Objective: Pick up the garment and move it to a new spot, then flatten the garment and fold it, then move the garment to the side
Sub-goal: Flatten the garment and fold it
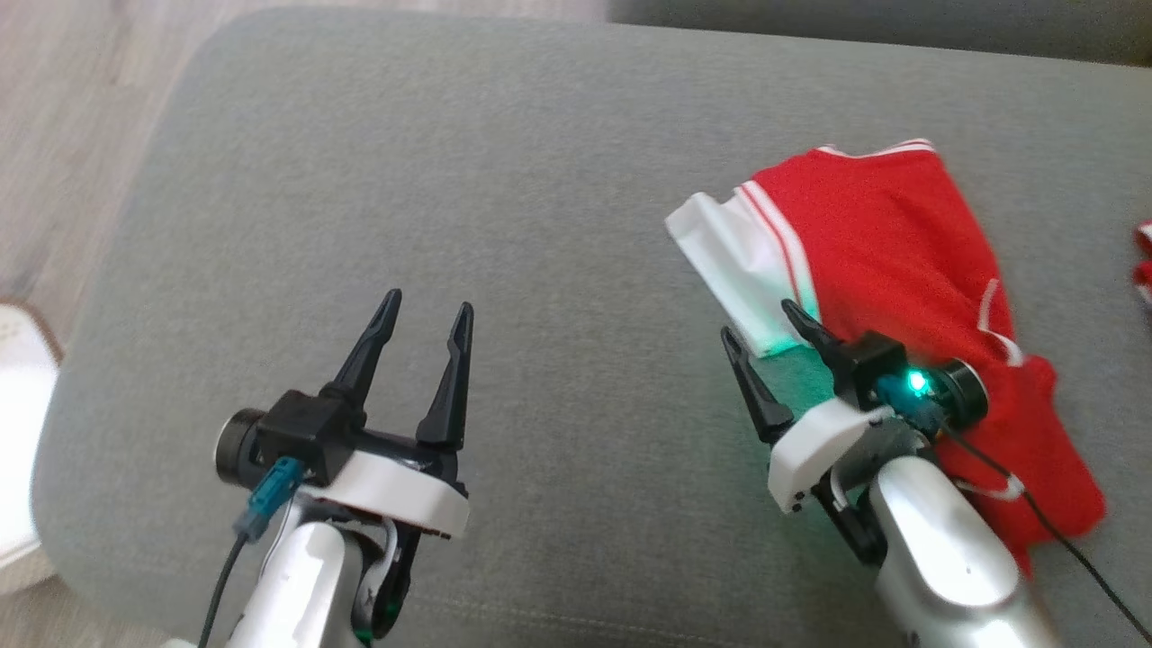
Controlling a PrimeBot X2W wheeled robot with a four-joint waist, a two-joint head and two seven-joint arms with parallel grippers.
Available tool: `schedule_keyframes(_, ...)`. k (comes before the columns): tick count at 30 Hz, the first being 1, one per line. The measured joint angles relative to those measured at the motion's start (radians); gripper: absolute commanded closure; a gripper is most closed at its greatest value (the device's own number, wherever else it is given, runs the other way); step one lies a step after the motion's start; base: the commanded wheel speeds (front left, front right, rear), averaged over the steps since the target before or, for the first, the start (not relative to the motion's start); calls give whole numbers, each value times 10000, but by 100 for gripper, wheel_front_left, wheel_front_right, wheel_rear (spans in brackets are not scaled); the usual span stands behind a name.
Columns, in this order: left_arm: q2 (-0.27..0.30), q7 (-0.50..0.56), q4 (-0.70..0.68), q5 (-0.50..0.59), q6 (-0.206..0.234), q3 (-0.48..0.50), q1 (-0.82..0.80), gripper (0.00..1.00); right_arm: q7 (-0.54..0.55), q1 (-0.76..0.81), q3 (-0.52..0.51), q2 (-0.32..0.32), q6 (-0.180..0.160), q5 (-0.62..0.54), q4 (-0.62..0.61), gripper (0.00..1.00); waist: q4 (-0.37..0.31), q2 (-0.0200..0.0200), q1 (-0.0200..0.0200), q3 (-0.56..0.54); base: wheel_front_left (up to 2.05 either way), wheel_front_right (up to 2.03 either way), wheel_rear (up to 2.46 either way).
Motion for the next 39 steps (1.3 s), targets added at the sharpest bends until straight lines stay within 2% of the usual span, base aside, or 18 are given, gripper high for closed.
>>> schedule_keyframes(8,-23,0,-33,-213,17,-52,-55,0,688,-1228,-510,-29,0,-462,2150,0,460,0,0,395,0,0,0)
schedule_keyframes(13,-27,0,-125,-215,88,-90,-231,0,1097,-1964,-995,69,0,-663,2936,0,490,0,0,618,0,0,0)
schedule_keyframes(14,-29,0,-123,-215,88,-100,-247,0,1151,-2092,-1016,90,0,-648,3058,100,480,0,0,635,0,0,0)
schedule_keyframes(22,-33,0,-88,-215,88,-100,-301,0,238,-2282,-755,98,0,-623,3568,100,257,0,0,504,0,0,0)
schedule_keyframes(25,-35,0,-33,-215,86,-104,-330,0,-351,-2275,-148,88,0,-435,3538,100,182,0,0,326,0,0,0)
schedule_keyframes(33,-35,0,44,-215,86,-111,-213,0,-1335,-2363,2127,88,0,1018,1898,100,33,0,-1,-278,0,0,0)
schedule_keyframes(39,-35,0,98,-215,86,-107,68,0,-1524,-2669,3143,88,0,1639,637,100,19,0,-2,-594,0,0,0)
